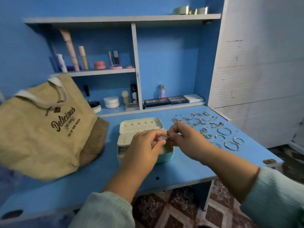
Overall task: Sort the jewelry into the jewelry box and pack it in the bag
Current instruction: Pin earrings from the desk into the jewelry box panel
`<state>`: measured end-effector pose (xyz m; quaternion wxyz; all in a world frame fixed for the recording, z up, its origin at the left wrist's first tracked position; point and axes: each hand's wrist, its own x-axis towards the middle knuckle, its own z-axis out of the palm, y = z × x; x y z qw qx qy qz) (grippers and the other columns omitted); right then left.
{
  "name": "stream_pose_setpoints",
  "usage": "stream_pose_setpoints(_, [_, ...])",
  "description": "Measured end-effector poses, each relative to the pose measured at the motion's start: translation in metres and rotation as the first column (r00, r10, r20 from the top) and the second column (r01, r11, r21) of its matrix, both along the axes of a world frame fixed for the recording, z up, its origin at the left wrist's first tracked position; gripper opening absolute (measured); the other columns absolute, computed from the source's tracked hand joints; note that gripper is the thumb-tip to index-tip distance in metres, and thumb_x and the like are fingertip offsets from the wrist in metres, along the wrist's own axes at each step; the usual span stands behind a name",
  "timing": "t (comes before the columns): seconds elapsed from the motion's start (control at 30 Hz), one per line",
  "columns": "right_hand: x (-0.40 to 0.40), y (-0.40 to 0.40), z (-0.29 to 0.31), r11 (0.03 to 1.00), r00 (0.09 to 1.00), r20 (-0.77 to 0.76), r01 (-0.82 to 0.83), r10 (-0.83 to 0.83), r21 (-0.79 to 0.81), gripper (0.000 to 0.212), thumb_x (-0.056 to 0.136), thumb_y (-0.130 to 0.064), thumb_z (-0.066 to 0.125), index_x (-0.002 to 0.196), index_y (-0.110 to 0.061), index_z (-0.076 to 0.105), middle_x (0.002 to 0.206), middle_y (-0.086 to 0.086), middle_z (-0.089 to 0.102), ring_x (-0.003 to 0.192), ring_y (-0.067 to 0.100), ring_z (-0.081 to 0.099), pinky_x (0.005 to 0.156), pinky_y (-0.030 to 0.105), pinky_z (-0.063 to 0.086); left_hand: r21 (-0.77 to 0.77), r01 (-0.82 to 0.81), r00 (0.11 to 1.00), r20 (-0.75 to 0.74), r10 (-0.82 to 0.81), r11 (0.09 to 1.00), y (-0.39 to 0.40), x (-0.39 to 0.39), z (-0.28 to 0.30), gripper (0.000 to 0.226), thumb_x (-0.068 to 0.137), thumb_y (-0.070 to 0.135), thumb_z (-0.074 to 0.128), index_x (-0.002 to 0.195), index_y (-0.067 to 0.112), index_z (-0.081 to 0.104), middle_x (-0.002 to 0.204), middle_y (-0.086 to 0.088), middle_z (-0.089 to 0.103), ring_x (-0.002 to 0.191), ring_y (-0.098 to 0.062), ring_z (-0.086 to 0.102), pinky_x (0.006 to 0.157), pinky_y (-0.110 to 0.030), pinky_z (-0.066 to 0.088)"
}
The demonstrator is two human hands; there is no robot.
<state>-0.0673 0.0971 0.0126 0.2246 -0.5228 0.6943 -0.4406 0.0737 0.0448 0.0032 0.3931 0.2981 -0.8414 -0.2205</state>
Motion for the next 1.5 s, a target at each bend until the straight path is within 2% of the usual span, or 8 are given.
stream_pose_setpoints(0.1, [0.008, -0.003, 0.003, 0.999, 0.998, -0.036, 0.050, -0.051, -0.009, 0.018, 0.096, -0.022, 0.044, 0.079, -0.027, 0.049, 0.097, 0.006, 0.065, 0.090, 0.023, 0.061, 0.072, 0.032, 0.047, 0.006, -0.034, 0.999, -0.041, 0.035, 0.999, -0.006, 0.015, 0.001, 0.015, 0.085, 0.017, 0.064, 0.089, 0.031, 0.068, 0.080, 0.023, 0.058, 0.078, -0.001, 0.053, 0.072, -0.017, 0.040])
stream_pose_setpoints(0.3, [0.012, -0.015, 0.015, 0.994, 0.995, -0.086, 0.051, -0.059, -0.091, 0.013, 0.096, -0.018, 0.045, 0.085, -0.022, 0.051, 0.089, 0.004, 0.057, 0.068, 0.012, 0.048, 0.052, 0.017, 0.033, 0.183, -0.079, 0.987, -0.122, 0.103, 0.980, -0.013, 0.032, 0.008, 0.016, 0.086, 0.019, 0.064, 0.081, 0.034, 0.062, 0.072, 0.019, 0.059, 0.070, 0.013, 0.053, 0.059, -0.003, 0.039])
stream_pose_setpoints(0.5, [0.012, -0.035, 0.017, 0.991, 0.975, -0.222, -0.018, -0.011, -0.129, 0.011, 0.094, -0.013, 0.049, 0.091, -0.009, 0.058, 0.114, -0.007, 0.040, 0.114, 0.013, 0.043, 0.083, 0.012, 0.026, 0.317, -0.105, 0.972, -0.166, 0.164, 0.943, -0.028, 0.036, 0.013, 0.018, 0.087, 0.018, 0.064, 0.079, 0.034, 0.061, 0.072, 0.019, 0.060, 0.066, 0.011, 0.053, 0.057, -0.001, 0.038])
stream_pose_setpoints(0.63, [0.011, -0.049, 0.017, 0.991, 0.972, -0.235, -0.034, 0.004, -0.126, 0.010, 0.093, -0.014, 0.049, 0.087, -0.018, 0.056, 0.139, 0.001, 0.033, 0.133, 0.015, 0.032, 0.108, 0.034, 0.031, 0.337, -0.128, 0.967, -0.168, 0.193, 0.933, -0.043, 0.036, 0.012, 0.017, 0.086, 0.020, 0.064, 0.081, 0.035, 0.061, 0.078, 0.017, 0.062, 0.072, 0.006, 0.056, 0.060, -0.001, 0.040])
stream_pose_setpoints(0.73, [0.009, -0.059, 0.017, 0.990, 0.973, -0.229, -0.031, -0.001, -0.136, 0.014, 0.093, -0.012, 0.049, 0.085, -0.022, 0.055, 0.145, 0.003, 0.028, 0.138, 0.014, 0.024, 0.109, 0.040, 0.030, 0.362, -0.134, 0.966, -0.161, 0.203, 0.923, -0.052, 0.037, 0.010, 0.016, 0.087, 0.021, 0.063, 0.094, 0.035, 0.064, 0.084, 0.014, 0.063, 0.079, 0.002, 0.057, 0.063, -0.002, 0.041])
stream_pose_setpoints(1.07, [0.004, -0.088, 0.010, 0.979, 0.977, -0.212, -0.009, -0.036, -0.205, 0.015, 0.090, -0.011, 0.055, 0.081, -0.023, 0.055, 0.140, 0.007, 0.032, 0.134, 0.021, 0.028, 0.109, 0.041, 0.030, 0.547, -0.036, 0.925, -0.298, 0.235, 0.836, -0.076, 0.033, 0.010, 0.014, 0.084, 0.012, 0.067, 0.086, 0.026, 0.066, 0.084, 0.002, 0.069, 0.070, -0.004, 0.061, 0.074, -0.019, 0.051])
stream_pose_setpoints(1.27, [0.000, -0.095, 0.009, 0.983, 0.977, -0.211, -0.018, -0.020, -0.181, 0.016, 0.091, -0.013, 0.054, 0.080, -0.026, 0.054, 0.145, 0.005, 0.028, 0.135, 0.022, 0.027, 0.109, 0.039, 0.029, 0.472, -0.156, 0.940, -0.198, 0.277, 0.868, -0.089, 0.030, 0.011, 0.018, 0.083, 0.015, 0.068, 0.081, 0.031, 0.062, 0.084, 0.011, 0.065, 0.071, -0.003, 0.060, 0.069, -0.018, 0.050])
stream_pose_setpoints(1.5, [-0.002, -0.097, 0.010, 0.984, 0.976, -0.217, -0.032, -0.007, -0.175, 0.027, 0.091, -0.015, 0.053, 0.074, -0.035, 0.049, 0.145, 0.004, 0.028, 0.131, 0.025, 0.030, 0.108, 0.042, 0.030, 0.178, -0.270, 0.958, -0.054, 0.283, 0.946, -0.103, 0.027, 0.006, 0.008, 0.082, 0.014, 0.069, 0.089, 0.019, 0.070, 0.079, 0.023, 0.056, 0.075, 0.011, 0.053, 0.067, 0.004, 0.038])
